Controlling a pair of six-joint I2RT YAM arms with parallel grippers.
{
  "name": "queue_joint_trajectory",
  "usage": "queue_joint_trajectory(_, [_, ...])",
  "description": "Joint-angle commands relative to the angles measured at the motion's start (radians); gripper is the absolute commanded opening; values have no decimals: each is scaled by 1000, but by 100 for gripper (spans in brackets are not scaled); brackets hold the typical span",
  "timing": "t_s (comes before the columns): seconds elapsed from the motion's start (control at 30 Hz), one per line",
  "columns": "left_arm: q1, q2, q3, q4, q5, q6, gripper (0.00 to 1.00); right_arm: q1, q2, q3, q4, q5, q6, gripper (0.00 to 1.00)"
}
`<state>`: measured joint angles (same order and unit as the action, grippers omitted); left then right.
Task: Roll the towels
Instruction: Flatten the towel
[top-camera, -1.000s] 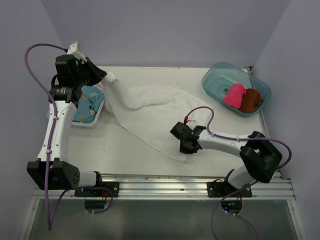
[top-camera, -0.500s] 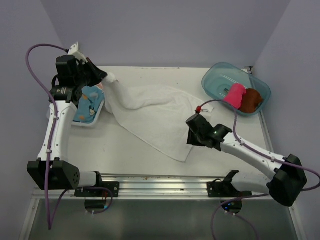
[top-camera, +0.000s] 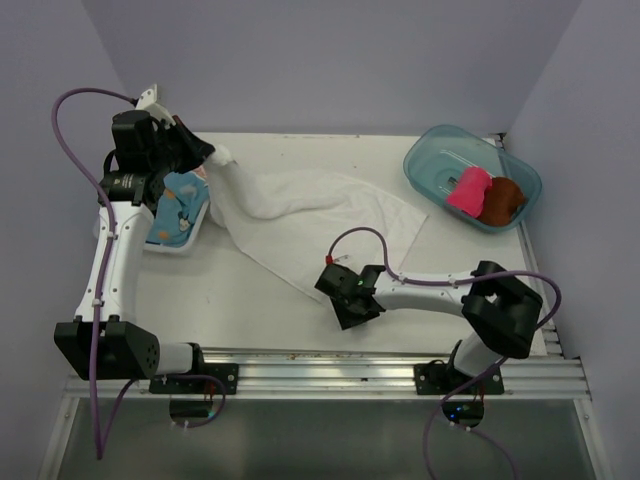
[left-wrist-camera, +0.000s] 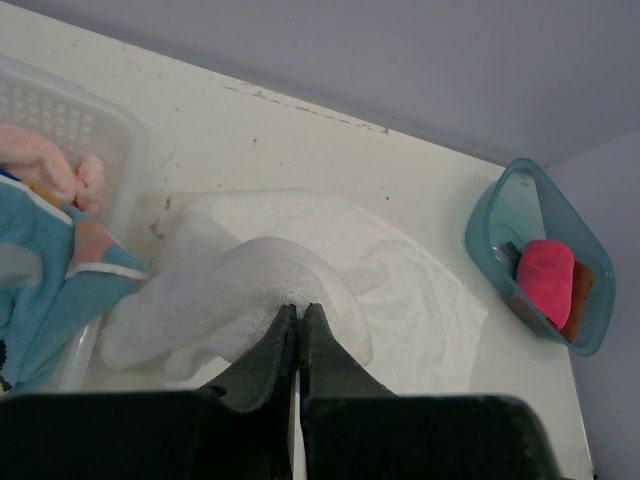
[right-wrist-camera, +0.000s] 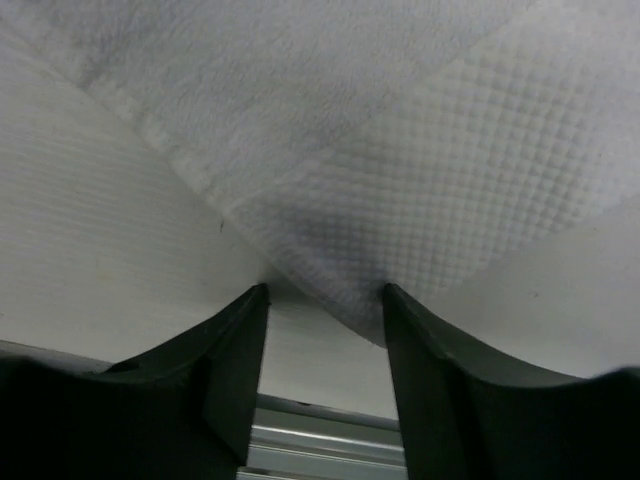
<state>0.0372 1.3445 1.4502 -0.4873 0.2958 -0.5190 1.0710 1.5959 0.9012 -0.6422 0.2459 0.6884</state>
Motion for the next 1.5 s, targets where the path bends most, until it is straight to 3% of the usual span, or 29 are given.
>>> queue_joint_trajectory(0.0, [6, 1, 7, 26, 14, 20, 0, -2, 27, 41, 33, 72, -14, 47])
queue_joint_trajectory(0.07, [7, 1, 10, 18, 14, 27, 0, -5, 35, 45, 4, 119, 9, 36])
queue_joint_trajectory(0.17, [7, 1, 12, 13, 14, 30, 0, -51, -2, 31, -19, 185, 22, 5])
queue_joint_trajectory(0.2, [7, 1, 10, 15, 16, 30, 0, -69, -19, 24, -20, 193, 19, 0])
queue_joint_trajectory(0.4, [6, 22, -1, 23, 42, 27, 0, -290, -253, -1, -60, 256, -58, 0])
queue_joint_trajectory(0.57, [1, 87, -7, 76, 140, -10, 0, -587, -392, 152, -94, 286, -187, 0])
queue_joint_trajectory(0.73, [-2, 208, 211, 61, 235, -50, 0, -814, -399, 422, -152, 299, -297, 0])
queue_joint_trajectory(0.83, [-2, 176, 289, 56, 220, -42, 0, -903, -441, 455, -169, 316, -302, 0])
queue_joint_trajectory(0.93, [0, 101, 241, 55, 220, -35, 0, -948, -537, 381, -185, 335, -268, 0])
queue_joint_trajectory(1.03, [0, -30, 23, 67, 218, -45, 0, -950, -648, 240, -221, 377, -198, 0])
queue_joint_trajectory(1.07, [1, -107, -122, 72, 213, -46, 8, -950, -675, 199, -237, 378, -176, 0])
queue_joint_trajectory(1.1, [0, -145, -195, 67, 188, -38, 24, -950, -732, 115, -273, 354, -123, 0])
queue_joint_trajectory(1.13, [0, -180, -318, 55, 165, -32, 61, -950, -758, 70, -287, 331, -100, 0])
queue_joint_trajectory(1.2, [3, -248, -411, 9, 79, -15, 80, -950, -815, -45, -322, 271, -28, 22])
queue_joint_trajectory(1.23, [4, -257, -441, -9, 56, -7, 85, -922, -824, -41, -326, 251, -4, 33])
queue_joint_trajectory(1.27, [6, -260, -464, -26, 36, 0, 86, -922, -826, -33, -318, 227, 12, 50])
queue_joint_trajectory(1.33, [7, -245, -444, -71, -19, 28, 85, -925, -783, 29, -327, 208, 30, 60])
queue_joint_trajectory(1.47, [4, -200, -398, -89, -43, 54, 75, -925, -719, 97, -303, 164, 13, 61])
